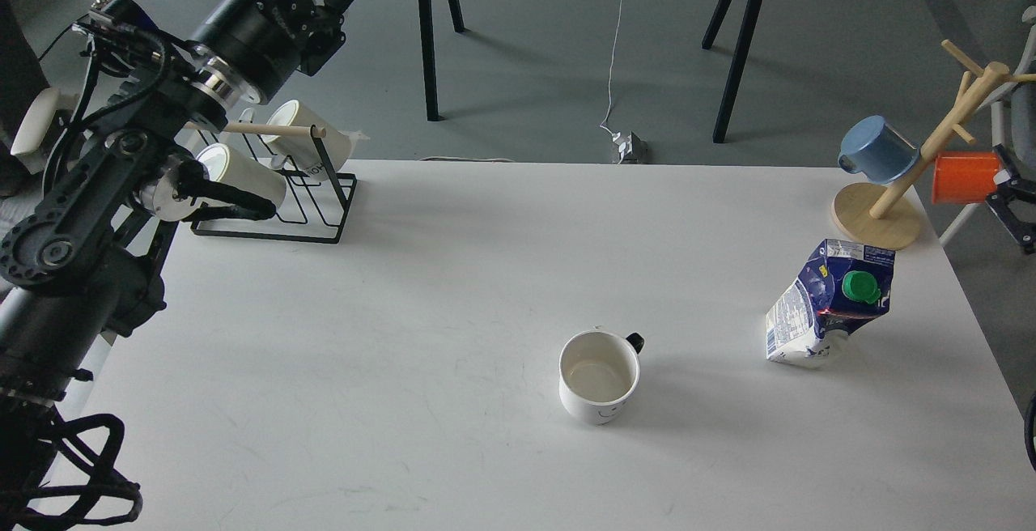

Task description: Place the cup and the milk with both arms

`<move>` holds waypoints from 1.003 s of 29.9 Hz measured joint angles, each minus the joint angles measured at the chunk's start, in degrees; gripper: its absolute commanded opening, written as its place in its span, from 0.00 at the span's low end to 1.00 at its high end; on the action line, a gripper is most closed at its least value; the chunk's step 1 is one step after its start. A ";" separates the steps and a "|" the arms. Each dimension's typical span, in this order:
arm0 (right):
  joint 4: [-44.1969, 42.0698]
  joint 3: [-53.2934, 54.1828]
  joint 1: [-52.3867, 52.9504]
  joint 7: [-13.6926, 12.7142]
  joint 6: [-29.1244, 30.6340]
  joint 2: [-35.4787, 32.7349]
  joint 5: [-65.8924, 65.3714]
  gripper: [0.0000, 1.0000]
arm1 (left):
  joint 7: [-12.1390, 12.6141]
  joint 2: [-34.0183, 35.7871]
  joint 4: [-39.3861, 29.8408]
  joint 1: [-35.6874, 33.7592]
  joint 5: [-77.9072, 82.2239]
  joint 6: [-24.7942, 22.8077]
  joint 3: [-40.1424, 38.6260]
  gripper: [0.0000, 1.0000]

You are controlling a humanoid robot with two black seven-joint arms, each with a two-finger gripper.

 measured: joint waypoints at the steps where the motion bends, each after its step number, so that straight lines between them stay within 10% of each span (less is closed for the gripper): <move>1: 1.17 0.37 -2.29 0.53 0.00 0.38 0.00 0.99 | 0.00 0.90 0.84 -0.02 -4.01 -0.02 -0.36 1.00; 16: 10.02 1.27 -25.10 2.49 0.00 15.73 -0.61 0.99 | -4.26 4.19 15.08 0.36 -35.55 -0.75 -2.03 1.00; 30: -0.36 -4.39 -19.73 2.04 0.00 30.81 -6.87 0.99 | -4.14 4.44 15.05 0.77 -35.83 -0.45 -1.47 1.00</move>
